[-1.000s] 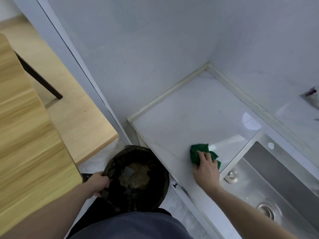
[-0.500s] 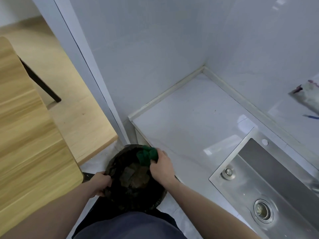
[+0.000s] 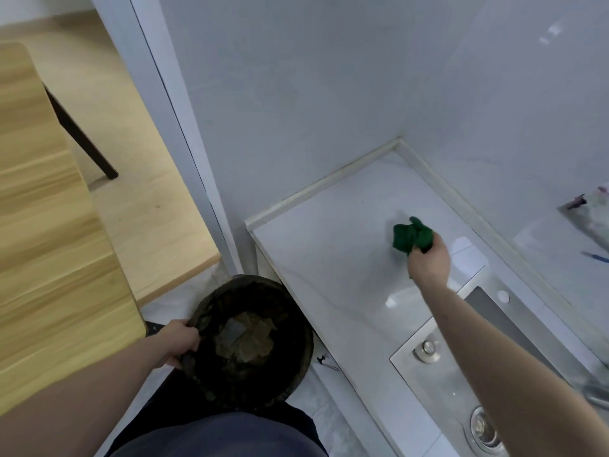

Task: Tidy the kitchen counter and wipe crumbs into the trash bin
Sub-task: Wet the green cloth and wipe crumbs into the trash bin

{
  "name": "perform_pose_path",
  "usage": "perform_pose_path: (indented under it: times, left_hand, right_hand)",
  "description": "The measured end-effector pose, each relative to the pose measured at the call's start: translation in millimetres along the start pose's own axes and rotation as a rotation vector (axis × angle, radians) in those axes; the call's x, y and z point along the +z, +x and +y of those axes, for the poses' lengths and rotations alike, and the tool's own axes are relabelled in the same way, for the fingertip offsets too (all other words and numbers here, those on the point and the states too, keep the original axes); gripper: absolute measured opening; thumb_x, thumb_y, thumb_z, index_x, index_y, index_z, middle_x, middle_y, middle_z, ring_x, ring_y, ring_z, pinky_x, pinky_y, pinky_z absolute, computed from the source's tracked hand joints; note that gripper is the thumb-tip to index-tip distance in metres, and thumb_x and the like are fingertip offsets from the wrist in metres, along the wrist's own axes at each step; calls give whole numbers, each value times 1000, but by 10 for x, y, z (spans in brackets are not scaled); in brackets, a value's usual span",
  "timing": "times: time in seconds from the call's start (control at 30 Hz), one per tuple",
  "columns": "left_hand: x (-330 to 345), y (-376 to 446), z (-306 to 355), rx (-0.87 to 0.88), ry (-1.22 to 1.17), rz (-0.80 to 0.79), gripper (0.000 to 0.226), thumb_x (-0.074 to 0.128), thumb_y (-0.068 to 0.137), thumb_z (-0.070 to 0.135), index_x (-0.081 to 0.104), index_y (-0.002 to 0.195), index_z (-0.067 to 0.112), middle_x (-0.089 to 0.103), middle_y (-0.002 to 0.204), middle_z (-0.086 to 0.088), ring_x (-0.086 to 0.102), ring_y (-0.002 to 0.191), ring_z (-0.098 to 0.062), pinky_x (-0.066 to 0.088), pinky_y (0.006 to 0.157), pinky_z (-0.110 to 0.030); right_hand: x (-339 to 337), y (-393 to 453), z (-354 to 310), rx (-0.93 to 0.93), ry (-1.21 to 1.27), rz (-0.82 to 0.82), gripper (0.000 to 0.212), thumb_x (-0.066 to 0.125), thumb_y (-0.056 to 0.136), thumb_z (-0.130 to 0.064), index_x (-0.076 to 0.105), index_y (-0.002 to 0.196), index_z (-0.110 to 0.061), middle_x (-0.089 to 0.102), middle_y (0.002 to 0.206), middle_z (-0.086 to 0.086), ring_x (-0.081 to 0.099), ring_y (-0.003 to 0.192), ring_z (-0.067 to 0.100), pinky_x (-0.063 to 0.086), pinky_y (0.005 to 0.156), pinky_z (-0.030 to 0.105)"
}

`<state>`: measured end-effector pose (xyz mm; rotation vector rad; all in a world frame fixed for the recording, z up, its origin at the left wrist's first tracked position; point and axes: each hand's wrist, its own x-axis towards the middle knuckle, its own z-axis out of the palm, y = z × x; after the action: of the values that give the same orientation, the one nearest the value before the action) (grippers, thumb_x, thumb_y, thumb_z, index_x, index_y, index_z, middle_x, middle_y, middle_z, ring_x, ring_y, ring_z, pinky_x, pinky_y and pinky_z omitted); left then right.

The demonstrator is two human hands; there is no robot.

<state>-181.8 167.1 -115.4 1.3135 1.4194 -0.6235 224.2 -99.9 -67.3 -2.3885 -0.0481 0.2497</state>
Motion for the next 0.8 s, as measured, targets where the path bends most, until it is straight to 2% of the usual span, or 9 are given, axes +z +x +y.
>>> perform_pose_path:
  times: [0.1, 0.23, 0.37, 0.4, 0.5, 0.57, 0.67, 0.73, 0.8]
  left_hand:
    - [-43, -4, 56, -7, 17, -1, 38, 43, 85, -10, 59, 115, 7, 65, 112, -21, 70, 95, -41, 64, 74, -52]
    - [-83, 57, 65, -50, 22, 28, 36, 43, 83, -9, 61, 112, 3, 66, 110, -23, 71, 92, -42, 64, 70, -54]
    - [-106, 203, 91, -98, 15, 54, 41, 43, 80, -9, 61, 116, 0, 66, 111, -27, 69, 93, -41, 62, 71, -60]
    - [-116, 229, 93, -107, 14, 55, 42, 43, 80, -8, 61, 116, 2, 67, 109, -26, 70, 92, -40, 62, 70, -59]
    - [-134, 360, 107, -140, 16, 55, 40, 43, 80, -8, 62, 113, 3, 68, 108, -25, 70, 94, -42, 63, 70, -56]
    - [-130, 425, 118, -155, 12, 54, 37, 43, 80, -8, 63, 109, 2, 68, 109, -26, 69, 98, -44, 63, 72, -57]
    - [-107, 484, 136, -168, 22, 56, 37, 44, 80, -9, 64, 109, 2, 68, 103, -25, 68, 99, -45, 63, 74, -57]
    - [-100, 502, 141, -173, 30, 65, 37, 45, 81, -8, 65, 111, 3, 67, 100, -23, 68, 95, -42, 63, 74, -56]
    - [-90, 516, 147, -173, 31, 69, 36, 46, 83, -7, 64, 112, 4, 68, 106, -23, 67, 96, -41, 63, 76, -54]
  right_hand:
    - [-10, 445, 65, 33, -74, 39, 56, 44, 79, 0, 56, 130, -19, 64, 117, 13, 63, 105, 38, 56, 89, 50]
    - [83, 868, 81, 69, -145, 13, 59, 51, 80, 3, 52, 137, -13, 60, 126, 17, 60, 113, 40, 55, 94, 51]
    - [280, 1141, 48, 33, -164, -15, 58, 57, 82, 3, 57, 135, -19, 63, 126, 14, 61, 113, 37, 53, 86, 40]
    - [320, 1197, 45, 25, -153, -16, 56, 58, 83, 1, 59, 134, -21, 63, 128, 13, 61, 114, 36, 53, 89, 39]
    - [444, 1398, 99, 7, -143, -27, 55, 58, 85, -1, 59, 136, -21, 62, 132, 11, 58, 120, 34, 50, 104, 47]
    - [545, 1501, 158, 7, -179, -55, 57, 55, 85, 3, 56, 139, -14, 61, 135, 15, 55, 125, 37, 45, 109, 48]
    - [692, 1588, 207, 35, -224, -96, 58, 55, 88, -1, 49, 145, -8, 55, 142, 18, 50, 131, 39, 40, 113, 49]
    - [741, 1613, 224, 28, -250, -132, 60, 57, 88, -6, 47, 147, -11, 53, 146, 16, 48, 134, 38, 41, 113, 51]
    - [767, 1598, 242, -21, -285, -166, 64, 59, 89, -10, 44, 151, -14, 49, 150, 14, 44, 137, 38, 39, 115, 51]
